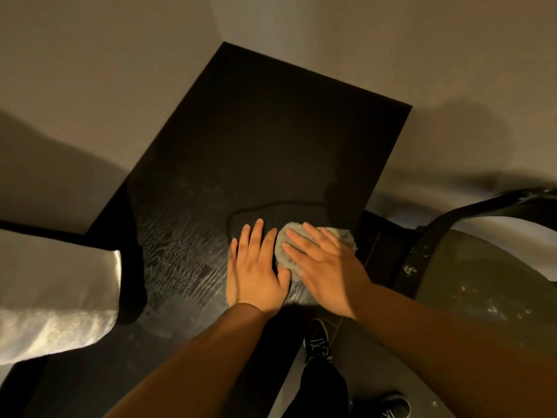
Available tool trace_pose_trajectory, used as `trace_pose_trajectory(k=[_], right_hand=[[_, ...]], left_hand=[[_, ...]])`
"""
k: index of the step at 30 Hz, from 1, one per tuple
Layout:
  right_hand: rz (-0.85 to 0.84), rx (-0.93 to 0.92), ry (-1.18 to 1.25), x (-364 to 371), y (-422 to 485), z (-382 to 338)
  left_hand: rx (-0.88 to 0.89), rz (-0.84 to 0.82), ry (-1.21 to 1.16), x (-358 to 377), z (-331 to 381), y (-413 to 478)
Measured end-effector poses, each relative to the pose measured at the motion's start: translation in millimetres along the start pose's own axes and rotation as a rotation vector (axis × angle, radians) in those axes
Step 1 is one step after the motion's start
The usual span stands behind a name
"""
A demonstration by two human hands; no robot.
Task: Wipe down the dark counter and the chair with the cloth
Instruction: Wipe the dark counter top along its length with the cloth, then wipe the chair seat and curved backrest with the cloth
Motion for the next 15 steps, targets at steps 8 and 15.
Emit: trace_pose_trajectory(k=[8,15], right_hand=[[0.006,0.196,0.075,-29.8,13.0,75.9],[0.03,-0.024,0.094,-49.2,-47.8,11.4]], left_hand=[[-0.021,-0.034,0.022,-6.9,2.2,1.9],[-0.058,-0.104,0.042,-18.5,18.3,-1.1]])
Point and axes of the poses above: each hand's wrist, its own y-axis towards the middle knuckle, its own x-axis out of the palm, z = x × y, the point moved 5 cm from there along y, towards the middle knuckle, and after that the axes turned 5 degrees about x, right-handed, at the moved point
